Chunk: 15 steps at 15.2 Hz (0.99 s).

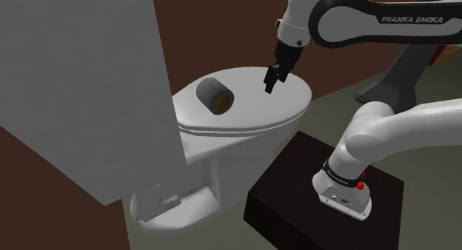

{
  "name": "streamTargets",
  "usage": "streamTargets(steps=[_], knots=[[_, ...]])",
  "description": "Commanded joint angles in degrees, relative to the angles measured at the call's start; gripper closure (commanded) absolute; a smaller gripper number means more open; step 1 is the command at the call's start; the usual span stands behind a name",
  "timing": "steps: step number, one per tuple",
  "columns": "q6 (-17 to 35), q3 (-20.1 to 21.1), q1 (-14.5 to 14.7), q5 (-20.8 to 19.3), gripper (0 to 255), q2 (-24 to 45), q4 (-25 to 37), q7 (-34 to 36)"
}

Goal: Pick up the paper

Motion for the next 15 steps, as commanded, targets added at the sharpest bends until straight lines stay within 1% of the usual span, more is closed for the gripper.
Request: streamTargets(steps=[1,4,6,8,10,15], knots=[[7.1,4.2,0.2,0.9,0,-0.7,-2.2,4.5],[16.7,10.8,-0.7,1.1,0,-0.5,-4.1,11.1],[23.1,15.6,-2.1,0.5,0,0.2,-4.6,15.9],[29.1,20.9,-4.6,-0.6,0,1.2,-4.6,21.1],[34.7,26.8,-8.1,-2.1,0,2.0,-4.0,26.5],[37.7,28.5,-8.5,-1.8,0,2.5,-6.5,27.7]])
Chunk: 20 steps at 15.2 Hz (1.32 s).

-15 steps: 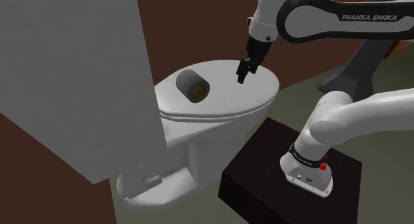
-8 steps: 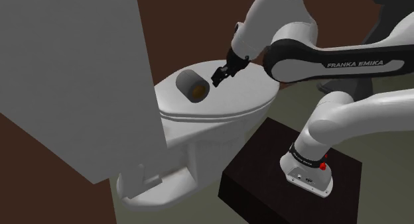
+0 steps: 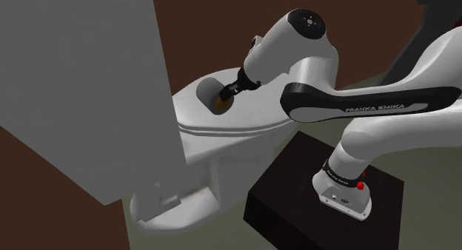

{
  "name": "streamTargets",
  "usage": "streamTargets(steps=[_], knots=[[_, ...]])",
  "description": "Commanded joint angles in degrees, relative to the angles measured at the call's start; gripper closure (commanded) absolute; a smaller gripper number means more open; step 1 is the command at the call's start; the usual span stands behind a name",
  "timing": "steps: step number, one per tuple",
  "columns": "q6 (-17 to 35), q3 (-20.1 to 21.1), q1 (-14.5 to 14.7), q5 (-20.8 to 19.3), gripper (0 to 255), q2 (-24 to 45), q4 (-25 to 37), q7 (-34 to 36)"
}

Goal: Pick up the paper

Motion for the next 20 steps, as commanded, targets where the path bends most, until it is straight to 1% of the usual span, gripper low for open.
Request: streamTargets(steps=[1,3,5,6,15,20], knots=[[1.6,0.9,-0.4,0.0,0,0.6,-0.9,0.7],[3.6,2.0,-0.7,0.1,0,1.1,-2.3,1.5],[3.6,2.0,-0.6,0.1,0,1.1,-2.3,1.5],[3.6,2.1,-0.7,0.1,255,1.1,-2.3,1.5],[3.6,2.0,-0.7,0.1,255,1.1,-2.3,1.5],[-0.2,-0.1,-0.3,-0.1,255,0.2,0.6,-0.1]])
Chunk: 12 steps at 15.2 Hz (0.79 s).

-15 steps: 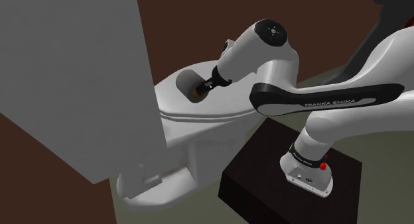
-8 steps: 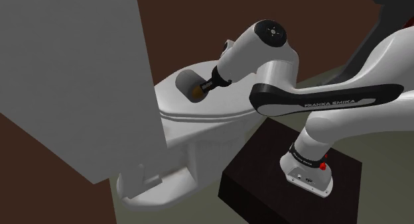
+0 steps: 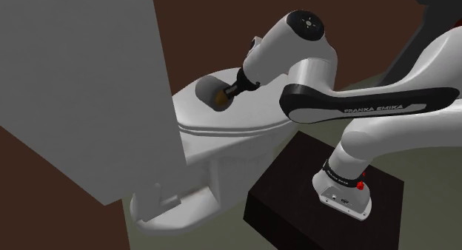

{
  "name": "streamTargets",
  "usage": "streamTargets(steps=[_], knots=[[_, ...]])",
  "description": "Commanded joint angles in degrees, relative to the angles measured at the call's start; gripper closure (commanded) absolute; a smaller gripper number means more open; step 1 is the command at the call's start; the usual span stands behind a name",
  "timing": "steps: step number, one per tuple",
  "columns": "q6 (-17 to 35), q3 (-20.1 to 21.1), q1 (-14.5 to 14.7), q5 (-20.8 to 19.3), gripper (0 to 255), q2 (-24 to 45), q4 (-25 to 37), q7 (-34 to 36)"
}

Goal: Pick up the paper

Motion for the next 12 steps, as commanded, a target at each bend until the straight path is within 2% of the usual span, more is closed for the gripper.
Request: streamTargets(steps=[1,10,12], knots=[[-1.4,-0.8,0.0,-0.1,255,-0.2,1.2,-0.7],[-7.8,-3.8,0.0,-0.7,255,-0.8,7.1,-3.2],[-7.9,-3.9,0.0,-0.7,255,-0.8,7.2,-3.2]])
